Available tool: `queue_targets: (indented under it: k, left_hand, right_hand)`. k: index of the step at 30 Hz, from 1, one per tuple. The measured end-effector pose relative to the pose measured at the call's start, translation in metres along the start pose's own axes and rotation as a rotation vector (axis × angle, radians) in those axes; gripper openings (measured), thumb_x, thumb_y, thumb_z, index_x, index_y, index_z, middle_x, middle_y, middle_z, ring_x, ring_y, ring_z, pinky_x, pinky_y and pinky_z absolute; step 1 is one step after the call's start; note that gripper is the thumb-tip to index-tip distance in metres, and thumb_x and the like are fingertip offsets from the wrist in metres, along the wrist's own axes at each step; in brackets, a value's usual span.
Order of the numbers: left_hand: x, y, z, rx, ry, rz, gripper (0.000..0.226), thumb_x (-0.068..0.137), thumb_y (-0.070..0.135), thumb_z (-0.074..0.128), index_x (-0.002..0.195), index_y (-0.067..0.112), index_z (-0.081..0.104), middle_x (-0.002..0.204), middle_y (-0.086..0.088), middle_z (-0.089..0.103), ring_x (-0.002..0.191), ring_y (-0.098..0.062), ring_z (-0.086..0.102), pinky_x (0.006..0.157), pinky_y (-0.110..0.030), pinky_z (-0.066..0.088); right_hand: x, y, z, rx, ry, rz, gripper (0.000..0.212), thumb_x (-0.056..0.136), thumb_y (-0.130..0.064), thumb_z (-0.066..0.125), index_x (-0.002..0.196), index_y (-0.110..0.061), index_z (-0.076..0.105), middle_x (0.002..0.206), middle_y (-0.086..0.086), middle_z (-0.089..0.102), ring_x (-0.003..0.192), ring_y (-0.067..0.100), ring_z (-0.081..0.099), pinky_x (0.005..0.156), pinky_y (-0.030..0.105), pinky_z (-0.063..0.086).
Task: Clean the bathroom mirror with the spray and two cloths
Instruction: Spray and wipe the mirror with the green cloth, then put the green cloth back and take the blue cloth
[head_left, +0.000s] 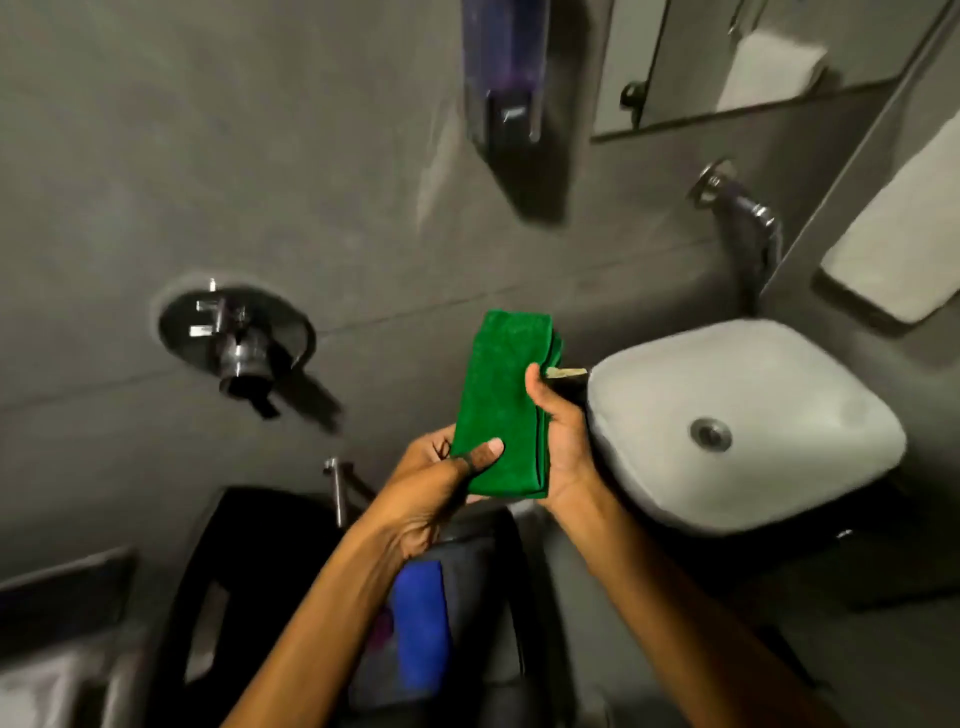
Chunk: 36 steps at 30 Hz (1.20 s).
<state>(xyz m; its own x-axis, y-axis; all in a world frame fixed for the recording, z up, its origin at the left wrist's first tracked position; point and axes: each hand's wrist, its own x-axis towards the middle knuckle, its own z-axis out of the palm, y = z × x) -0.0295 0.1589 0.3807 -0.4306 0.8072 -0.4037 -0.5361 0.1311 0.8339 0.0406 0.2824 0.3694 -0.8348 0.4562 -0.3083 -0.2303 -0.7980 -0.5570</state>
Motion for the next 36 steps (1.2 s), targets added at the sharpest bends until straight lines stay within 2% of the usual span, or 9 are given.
queue_targets:
  k: [3,6,10,14,20,22,25,30,36]
  left_hand:
    - [-0.002,-0.061,-0.033,0.045,0.125,-0.098,0.025,0.090,-0.006,0.065,0.110,0.007,0.074,0.092,-0.003,0.083,0.078,-0.015,0.079,0.079,-0.037,0.064]
    - [0.000,-0.135,-0.061,-0.039,0.231,-0.226,0.039,0.088,-0.011,0.066,0.123,0.004,0.068,0.093,0.000,0.083,0.077,-0.013,0.079,0.073,-0.033,0.066]
    - [0.008,-0.249,-0.096,-0.183,0.436,-0.395,0.055,0.083,-0.018,0.066,0.135,0.001,0.061,0.123,-0.020,0.073,0.078,-0.013,0.077,0.062,-0.029,0.065]
    - [0.034,-0.349,-0.126,-0.265,0.578,-0.457,0.063,0.082,-0.027,0.059,0.139,0.000,0.056,0.107,-0.009,0.073,0.078,-0.012,0.075,0.058,-0.027,0.064]
    - [0.077,-0.413,-0.161,-0.118,0.710,-0.447,0.056,0.084,-0.021,0.063,0.137,-0.006,0.057,0.135,-0.032,0.064,0.103,-0.025,0.062,0.076,-0.027,0.062]
    - [0.082,-0.422,-0.176,0.122,0.866,-0.433,0.047,0.083,-0.015,0.067,0.130,-0.009,0.062,0.132,-0.035,0.064,0.111,-0.027,0.063,0.102,-0.041,0.055]
    - [0.079,-0.425,-0.205,0.554,1.054,-0.509,0.047,0.086,0.006,0.066,0.133,0.002,0.061,0.136,-0.026,0.056,0.124,-0.038,0.059,0.111,-0.044,0.044]
    - [0.081,-0.427,-0.233,0.681,0.923,-0.761,0.064,0.086,0.035,0.073,0.137,0.003,0.051,0.140,-0.025,0.057,0.131,-0.042,0.055,0.111,-0.047,0.045]
    - [0.085,-0.381,-0.220,0.176,0.877,-0.567,0.021,0.090,0.013,0.066,0.107,0.001,0.065,0.099,-0.022,0.070,0.079,-0.026,0.064,0.070,-0.036,0.052]
  right_hand:
    - [0.013,0.034,-0.046,-0.160,0.087,0.113,0.044,0.086,-0.021,0.060,0.123,0.002,0.062,0.110,0.018,0.071,0.095,0.032,0.070,0.090,0.047,0.057]
    - [0.035,0.082,-0.093,-0.423,0.186,0.152,0.034,0.090,0.006,0.056,0.123,0.000,0.058,0.100,0.012,0.073,0.081,0.022,0.075,0.078,0.042,0.062]
    - [0.067,0.155,-0.174,-0.772,0.281,0.303,0.037,0.086,0.012,0.058,0.122,0.004,0.059,0.108,0.018,0.069,0.088,0.027,0.071,0.088,0.046,0.058]
    - [0.104,0.226,-0.257,-1.000,0.359,0.413,0.038,0.083,0.010,0.065,0.118,-0.004,0.065,0.117,0.021,0.070,0.099,0.030,0.068,0.096,0.052,0.054]
    - [0.150,0.274,-0.321,-1.154,0.360,0.456,0.045,0.083,0.011,0.065,0.126,0.003,0.059,0.110,0.016,0.067,0.084,0.021,0.065,0.088,0.040,0.054]
    - [0.161,0.282,-0.335,-1.342,0.299,0.445,0.054,0.080,0.006,0.069,0.131,-0.002,0.056,0.123,0.020,0.066,0.100,0.025,0.065,0.089,0.036,0.052]
    - [0.165,0.283,-0.337,-1.610,0.274,0.305,0.064,0.077,-0.003,0.071,0.138,-0.009,0.052,0.139,0.016,0.057,0.125,0.028,0.056,0.103,0.029,0.044]
    - [0.135,0.280,-0.327,-1.542,0.256,0.118,0.052,0.081,-0.003,0.067,0.131,-0.014,0.057,0.135,0.010,0.058,0.122,0.023,0.057,0.099,0.023,0.044]
    - [0.076,0.264,-0.314,-1.021,0.296,0.428,0.036,0.093,0.003,0.056,0.129,0.001,0.059,0.129,0.025,0.063,0.121,0.038,0.060,0.106,0.041,0.048]
